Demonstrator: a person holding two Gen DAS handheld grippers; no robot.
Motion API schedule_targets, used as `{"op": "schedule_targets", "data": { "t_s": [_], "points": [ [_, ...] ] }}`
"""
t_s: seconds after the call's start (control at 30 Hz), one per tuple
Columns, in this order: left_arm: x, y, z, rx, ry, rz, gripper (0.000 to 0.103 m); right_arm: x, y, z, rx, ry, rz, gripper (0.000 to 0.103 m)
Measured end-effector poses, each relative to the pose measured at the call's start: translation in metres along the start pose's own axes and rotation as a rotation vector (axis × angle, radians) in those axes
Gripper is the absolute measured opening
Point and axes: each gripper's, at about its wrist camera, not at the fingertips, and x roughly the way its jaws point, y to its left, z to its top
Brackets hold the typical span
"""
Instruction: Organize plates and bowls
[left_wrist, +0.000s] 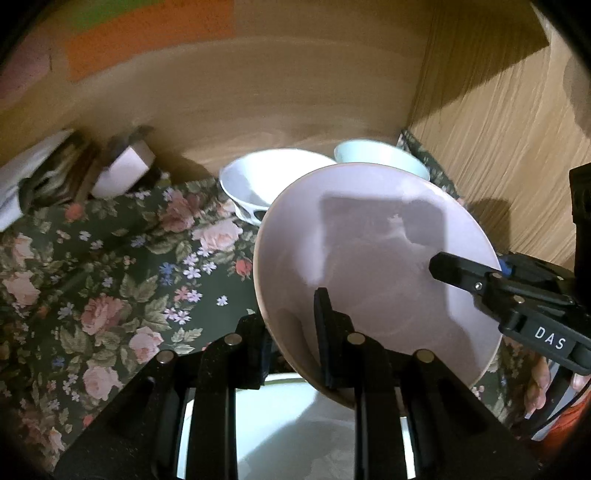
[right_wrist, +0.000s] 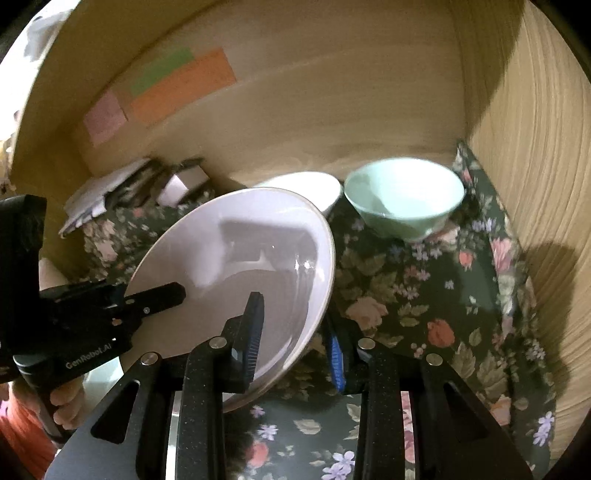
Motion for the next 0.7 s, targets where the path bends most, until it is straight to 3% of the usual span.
{"op": "schedule_targets", "data": {
  "t_s": [0.7],
  "points": [
    [-0.074,0.043,-0.034,-0.097,-0.119,0.081,0.021,-0.013,0.076,-0.001,-0.121,-0.039,0.107,0.028]
  ]
}}
